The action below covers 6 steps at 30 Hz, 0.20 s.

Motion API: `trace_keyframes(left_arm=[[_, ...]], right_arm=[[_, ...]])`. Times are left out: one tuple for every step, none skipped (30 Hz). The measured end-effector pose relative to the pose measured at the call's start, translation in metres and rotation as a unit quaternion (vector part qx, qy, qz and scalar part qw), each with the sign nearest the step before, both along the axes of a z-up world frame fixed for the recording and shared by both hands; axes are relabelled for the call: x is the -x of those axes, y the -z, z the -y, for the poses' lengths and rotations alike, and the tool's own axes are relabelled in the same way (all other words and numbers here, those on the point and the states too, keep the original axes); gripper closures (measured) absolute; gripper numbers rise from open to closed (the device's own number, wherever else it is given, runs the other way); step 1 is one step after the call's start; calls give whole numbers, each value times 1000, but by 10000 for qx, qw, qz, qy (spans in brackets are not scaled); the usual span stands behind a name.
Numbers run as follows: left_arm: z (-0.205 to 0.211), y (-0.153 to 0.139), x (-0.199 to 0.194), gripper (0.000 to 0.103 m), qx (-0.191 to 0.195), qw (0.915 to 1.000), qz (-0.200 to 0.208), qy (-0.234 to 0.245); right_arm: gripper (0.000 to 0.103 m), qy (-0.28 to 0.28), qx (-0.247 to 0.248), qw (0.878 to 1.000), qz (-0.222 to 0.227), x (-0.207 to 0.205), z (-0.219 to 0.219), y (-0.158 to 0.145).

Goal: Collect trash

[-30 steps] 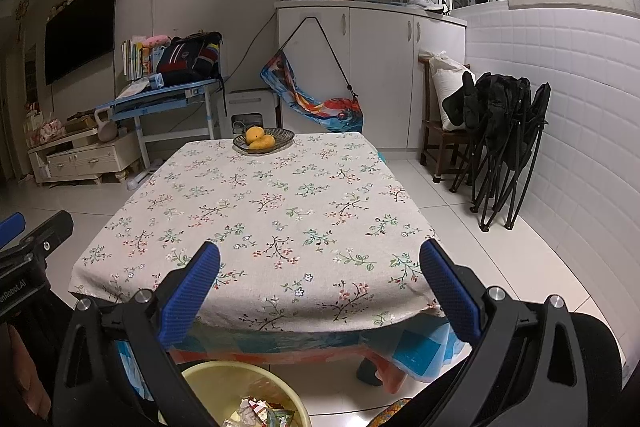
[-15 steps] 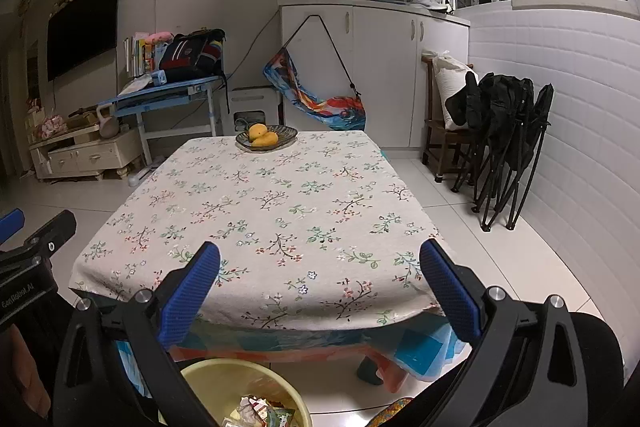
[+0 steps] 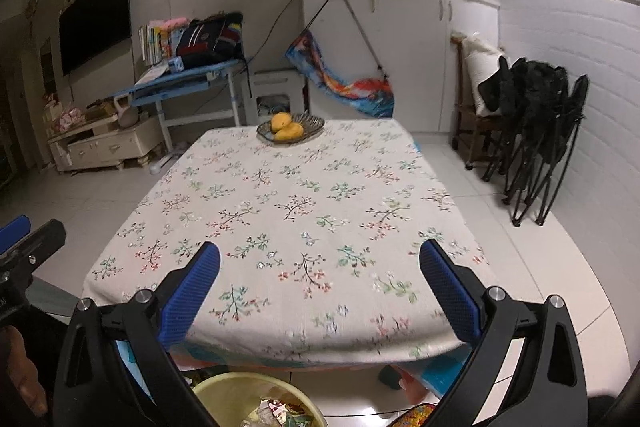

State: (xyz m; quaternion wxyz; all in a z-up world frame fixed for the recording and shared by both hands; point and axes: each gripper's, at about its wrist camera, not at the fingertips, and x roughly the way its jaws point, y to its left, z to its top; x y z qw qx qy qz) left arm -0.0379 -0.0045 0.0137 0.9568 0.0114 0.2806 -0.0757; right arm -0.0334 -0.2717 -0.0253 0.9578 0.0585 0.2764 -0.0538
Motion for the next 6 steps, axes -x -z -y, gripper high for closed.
trace_keyframes(left_arm=[[-3, 1, -8, 7, -41, 9999, -103, -10], [-5, 2, -14, 7, -64, 9999, -137, -36], [-9, 3, -22, 7, -107, 9997, -162, -144], [-12, 4, -28, 7, -132, 9995, -198, -226], [-14, 5, -34, 7, -116, 9992, -254, -272], [-17, 5, -41, 7, -68, 9990, -320, -294]], right_arm=[[7, -41, -2, 10000, -81, -7, 2, 0], [7, -73, 7, 9998, -176, -17, 5, 0], [7, -76, 13, 9997, -230, -22, 7, 2], [7, -83, 15, 9994, -340, -33, 11, 3], [7, -88, 14, 9991, -418, -40, 13, 4], [7, -83, 12, 9986, -529, -49, 17, 7]])
